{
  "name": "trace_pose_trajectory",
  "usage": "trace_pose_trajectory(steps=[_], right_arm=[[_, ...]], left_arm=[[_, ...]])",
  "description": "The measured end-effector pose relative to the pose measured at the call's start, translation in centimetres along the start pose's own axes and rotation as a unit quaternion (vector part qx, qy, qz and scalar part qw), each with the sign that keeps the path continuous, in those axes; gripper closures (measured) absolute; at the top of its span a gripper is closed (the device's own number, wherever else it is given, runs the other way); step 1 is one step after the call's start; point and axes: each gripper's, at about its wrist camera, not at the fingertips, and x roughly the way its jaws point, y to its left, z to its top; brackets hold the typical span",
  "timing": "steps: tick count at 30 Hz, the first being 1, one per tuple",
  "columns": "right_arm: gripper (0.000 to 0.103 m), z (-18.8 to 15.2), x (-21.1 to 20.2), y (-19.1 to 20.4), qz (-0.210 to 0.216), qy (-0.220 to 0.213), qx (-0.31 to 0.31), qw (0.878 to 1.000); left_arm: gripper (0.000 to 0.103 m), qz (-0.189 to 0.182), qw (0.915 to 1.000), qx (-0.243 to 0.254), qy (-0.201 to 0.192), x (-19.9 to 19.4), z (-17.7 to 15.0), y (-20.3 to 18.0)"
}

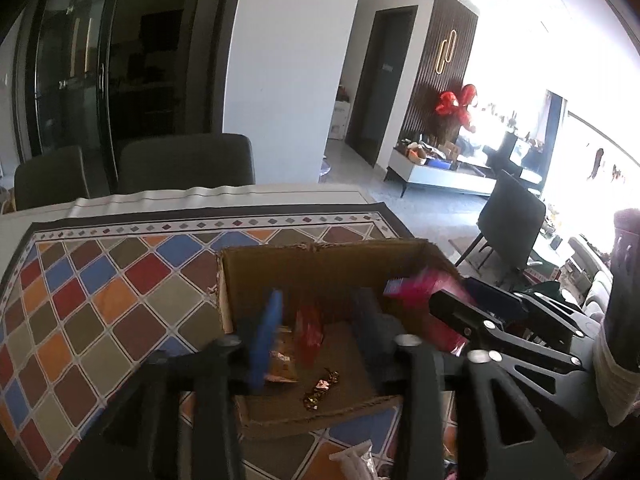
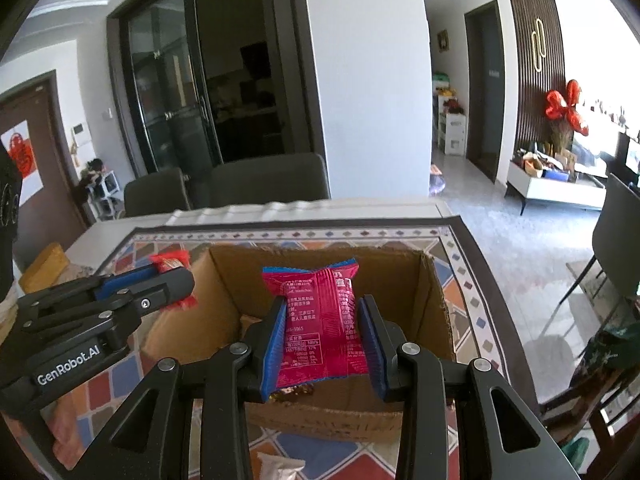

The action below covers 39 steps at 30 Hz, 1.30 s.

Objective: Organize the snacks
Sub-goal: 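Carry both snacks over the box and open both tools to release them inside, then move both open tools back to the snacks beside the box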

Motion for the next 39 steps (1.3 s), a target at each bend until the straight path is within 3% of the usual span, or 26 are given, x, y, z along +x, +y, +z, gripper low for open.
trace_pose_trajectory(steps=[4,10,16,28,39], right_arm=[[0.051,-0.3,-0.3,0.0,-0.018,-0.003,-0.005,1.000],[0.051,-1.1,-2.5,0.6,-0.037,-0.025,-0.020,0.999],[0.051,-2.4,-4.1,1.1,-0.016,-0.025,-0.013,0.999],[0.051,-6.6,-5.3,2.1,0.025,0.013,-0.006,1.000],[0.051,-10.6,-3.4,2.0,0.043,0.075,0.002,0.996]], left_arm=[[0.051,0.016,0.9998,0.001,-0.007,-0.6,-0.9,0.4],[0.049,0.047,0.9987,0.005,-0.021,-3.1,-2.5,0.4],[0.048,0.050,0.9983,0.017,-0.024,-5.4,-4.1,0.1],[0.048,0.050,0.9984,0.025,0.000,-7.5,-9.1,-0.1],[0.049,0.025,0.9985,0.013,0.047,-5.9,-13.6,0.4]])
